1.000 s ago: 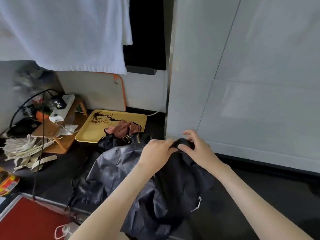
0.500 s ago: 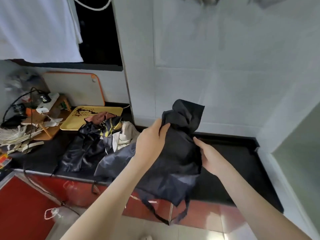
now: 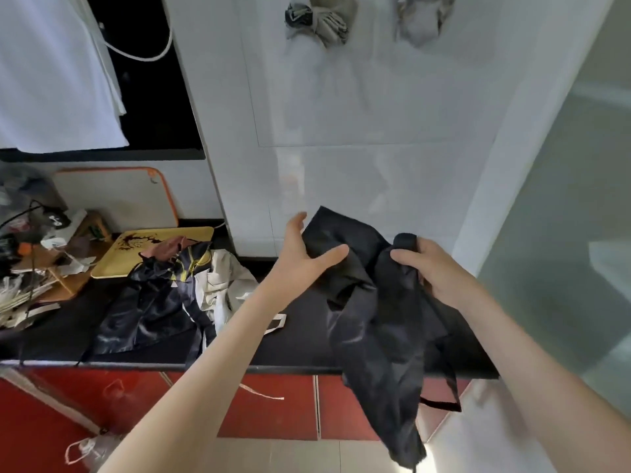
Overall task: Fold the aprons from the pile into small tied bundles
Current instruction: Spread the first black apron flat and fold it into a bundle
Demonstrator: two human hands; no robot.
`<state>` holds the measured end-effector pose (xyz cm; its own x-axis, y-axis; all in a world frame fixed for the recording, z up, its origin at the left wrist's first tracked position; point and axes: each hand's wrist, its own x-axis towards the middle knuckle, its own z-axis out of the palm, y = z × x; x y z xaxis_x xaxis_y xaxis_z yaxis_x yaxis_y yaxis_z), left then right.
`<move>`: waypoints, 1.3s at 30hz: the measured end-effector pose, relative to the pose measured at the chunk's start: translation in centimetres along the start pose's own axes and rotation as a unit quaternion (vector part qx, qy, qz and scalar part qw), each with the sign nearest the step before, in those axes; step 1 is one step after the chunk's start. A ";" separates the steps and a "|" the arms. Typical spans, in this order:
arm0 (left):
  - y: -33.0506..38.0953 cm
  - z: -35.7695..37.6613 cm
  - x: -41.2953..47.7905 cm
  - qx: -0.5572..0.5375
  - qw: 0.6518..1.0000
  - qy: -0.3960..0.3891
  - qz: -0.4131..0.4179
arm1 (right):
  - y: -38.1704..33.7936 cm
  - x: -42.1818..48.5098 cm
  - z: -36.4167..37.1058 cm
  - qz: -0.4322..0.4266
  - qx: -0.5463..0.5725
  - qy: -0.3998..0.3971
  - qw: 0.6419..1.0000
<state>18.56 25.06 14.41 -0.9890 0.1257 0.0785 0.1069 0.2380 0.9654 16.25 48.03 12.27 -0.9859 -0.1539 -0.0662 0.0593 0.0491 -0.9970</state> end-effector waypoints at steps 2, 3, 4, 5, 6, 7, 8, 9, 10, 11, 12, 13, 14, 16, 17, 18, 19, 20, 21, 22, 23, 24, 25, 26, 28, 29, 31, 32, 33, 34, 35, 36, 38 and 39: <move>0.1 0.5 0.2 0.067 0.995 0.045 0.058 | -0.8 -0.9 -0.1 -0.015 -0.086 -0.054 0.995; 0.1 0.8 0.1 0.132 0.986 0.035 0.091 | -1.1 -1.5 0.1 -0.027 -0.117 -0.080 0.990; 0.1 1.0 0.1 0.209 0.970 0.008 0.125 | -1.3 -1.9 0.4 -0.036 -0.142 -0.099 0.984; 0.2 1.4 0.0 0.291 0.943 -0.035 0.157 | -1.6 -2.5 0.8 -0.045 -0.158 -0.111 0.980; 0.3 1.7 0.0 0.366 0.909 -0.081 0.182 | -1.8 -3.0 1.2 -0.053 -0.174 -0.123 0.976; 0.5 2.1 0.1 0.420 0.878 -0.122 0.195 | -2.0 -3.4 1.6 -0.060 -0.197 -0.134 0.969; 0.6 2.4 0.4 0.447 0.859 -0.161 0.192 | -2.3 -3.8 1.9 -0.070 -0.226 -0.146 0.960; 0.8 2.8 0.4 0.448 0.855 -0.201 0.166 | -2.3 -4.1 2.1 -0.077 -0.258 -0.153 0.951; 0.9 3.1 0.4 0.432 0.861 -0.235 0.131 | -2.1 -4.2 2.1 -0.081 -0.282 -0.153 0.944; 0.9 3.2 0.5 0.407 0.871 -0.256 0.098 | -1.9 -4.2 2.2 -0.085 -0.301 -0.149 0.938; 0.7 3.3 0.5 0.382 0.884 -0.260 0.072 | -1.4 -4.1 1.9 -0.085 -0.317 -0.135 0.935; 0.5 3.3 0.5 0.373 0.891 -0.251 0.063 | -0.9 -4.1 1.6 -0.077 -0.324 -0.119 0.935; 0.3 3.2 0.5 0.378 0.893 -0.236 0.068 | -0.3 -3.9 1.0 -0.065 -0.328 -0.107 0.936; -0.1 2.8 0.5 0.401 0.890 -0.192 0.098 | 1.2 -3.5 0.0 -0.033 -0.351 -0.091 0.931; -0.3 2.5 0.6 0.405 0.891 -0.172 0.110 | 1.9 -3.4 -0.3 -0.020 -0.367 -0.086 0.926; -0.6 2.1 0.7 0.403 0.895 -0.153 0.113 | 2.6 -3.3 -0.5 -0.011 -0.379 -0.083 0.922; -0.9 1.8 0.8 0.403 0.898 -0.137 0.112 | 3.3 -3.3 -0.5 -0.006 -0.386 -0.084 0.919; -1.2 1.3 0.9 0.406 0.899 -0.121 0.110 | 3.8 -3.2 -0.5 0.001 -0.387 -0.083 0.918; -1.5 0.9 1.0 0.410 0.900 -0.101 0.111 | 4.4 -3.1 -0.4 0.013 -0.388 -0.079 0.918; -1.7 0.3 1.0 0.414 0.900 -0.080 0.112 | 4.9 -2.8 -0.3 0.024 -0.396 -0.074 0.915; -1.9 -0.1 1.0 0.417 0.900 -0.060 0.111 | 5.4 -2.6 -0.3 0.031 -0.414 -0.063 0.908; -2.1 -0.7 1.0 0.422 0.900 -0.041 0.106 | 5.8 -2.2 -0.2 0.033 -0.430 -0.045 0.901; -2.3 -1.2 0.9 0.431 0.896 -0.024 0.100 | 6.1 -1.8 -0.1 0.035 -0.436 -0.025 0.899; -2.5 -1.9 0.9 0.442 0.892 -0.008 0.093 | 6.3 -1.3 0.2 0.036 -0.432 -0.002 0.901; -3.0 -3.0 0.8 0.461 0.883 0.032 0.080 | 6.2 -0.8 0.3 0.021 -0.410 0.060 0.910; -3.2 -3.6 0.7 0.465 0.880 0.063 0.076 | 6.1 -0.6 0.5 0.001 -0.395 0.100 0.913; -3.8 -4.2 0.7 0.477 0.866 0.135 0.071 | 5.5 -0.3 1.3 -0.061 -0.336 0.200 0.919; -4.1 -4.2 0.8 0.500 0.852 0.144 0.066 | 5.4 -0.2 1.9 -0.087 -0.312 0.242 0.915; -4.9 -4.0 0.9 0.539 0.832 0.118 0.055 | 5.5 -0.2 2.5 -0.103 -0.320 0.260 0.905; -5.6 -3.5 0.9 0.579 0.812 0.064 0.040 | 5.8 -0.2 2.9 -0.101 -0.359 0.247 0.894; -6.5 -3.3 0.8 0.603 0.798 0.012 0.017 | 6.5 -0.2 3.2 -0.083 -0.417 0.214 0.879; -7.3 -3.3 0.8 0.608 0.794 -0.017 -0.008 | 7.4 -0.3 3.0 -0.059 -0.467 0.184 0.863; -8.6 -4.3 1.0 0.600 0.800 0.002 -0.028 | 8.8 -0.4 1.8 -0.029 -0.500 0.186 0.846; -9.0 -4.6 1.2 0.600 0.800 0.016 -0.021 | 9.3 -0.4 1.1 -0.019 -0.495 0.204 0.845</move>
<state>15.89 18.61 6.96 -0.9943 0.0728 0.0781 0.0758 0.9965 0.0356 17.39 47.49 3.02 -0.9678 0.1693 0.1863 0.0651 0.8833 -0.4643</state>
